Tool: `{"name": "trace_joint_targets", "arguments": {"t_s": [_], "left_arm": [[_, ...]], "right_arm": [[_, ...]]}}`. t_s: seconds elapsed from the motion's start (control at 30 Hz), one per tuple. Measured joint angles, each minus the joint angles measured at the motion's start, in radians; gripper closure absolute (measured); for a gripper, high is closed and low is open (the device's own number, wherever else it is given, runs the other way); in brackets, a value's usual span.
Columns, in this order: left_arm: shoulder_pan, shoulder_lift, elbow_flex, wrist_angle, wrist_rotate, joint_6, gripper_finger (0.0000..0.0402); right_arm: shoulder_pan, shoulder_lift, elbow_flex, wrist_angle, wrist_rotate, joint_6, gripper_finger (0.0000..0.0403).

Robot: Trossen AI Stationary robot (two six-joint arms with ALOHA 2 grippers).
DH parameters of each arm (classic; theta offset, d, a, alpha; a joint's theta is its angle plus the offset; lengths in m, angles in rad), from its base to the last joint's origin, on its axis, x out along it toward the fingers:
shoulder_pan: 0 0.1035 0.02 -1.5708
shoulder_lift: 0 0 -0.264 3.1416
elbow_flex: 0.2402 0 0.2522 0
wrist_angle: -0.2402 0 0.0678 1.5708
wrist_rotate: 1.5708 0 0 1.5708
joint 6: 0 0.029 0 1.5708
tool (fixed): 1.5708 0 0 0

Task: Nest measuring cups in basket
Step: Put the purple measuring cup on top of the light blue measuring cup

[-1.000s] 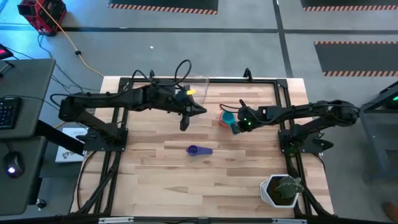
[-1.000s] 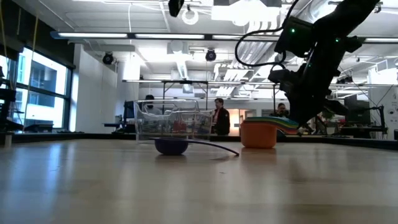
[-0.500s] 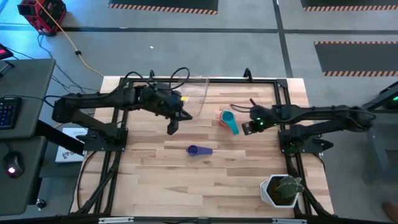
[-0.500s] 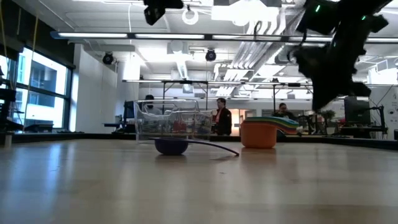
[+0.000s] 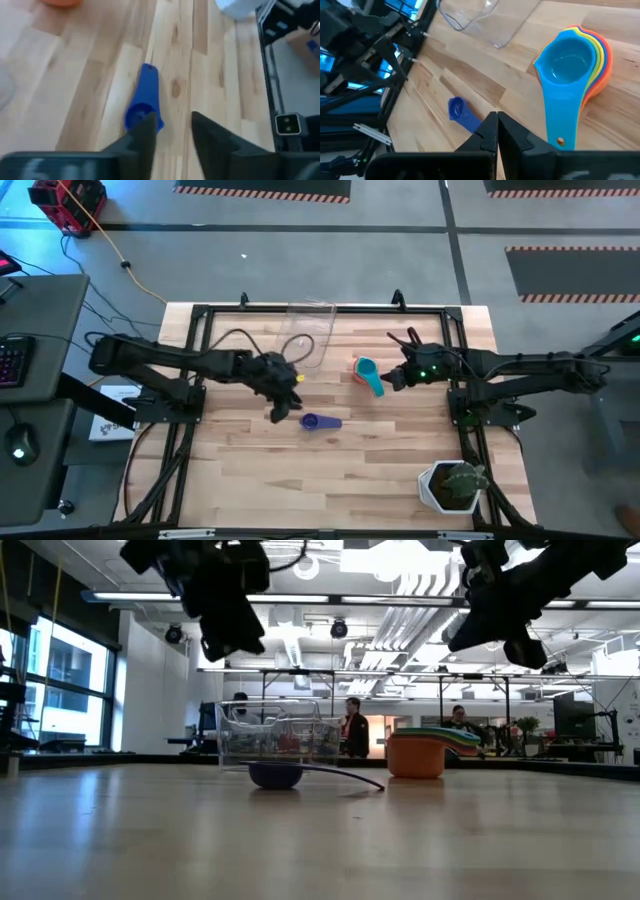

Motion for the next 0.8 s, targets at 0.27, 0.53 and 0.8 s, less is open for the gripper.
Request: {"name": "trace_joint_targets", "arguments": {"t_s": [0.27, 0.53, 0.8], "left_arm": [[-0.03, 0.219, 0.062, -0.047, -0.084, 0.042, 0.0173], [-0.031, 0.377, 0.063, 0.016, -0.091, -0.008, 0.017], [-0.074, 0.426, 0.064, 0.045, -0.115, 0.048, 0.0216]], "right_arm": [[0.0, 0.001, 0.0, -0.03, -0.007, -0.003, 0.0402], [0.0, 0.001, 0.0, -0.04, 0.013, -0.026, 0.0402], [0.0, 0.001, 0.0, -0.044, 0.018, -0.042, 0.0402]]}}
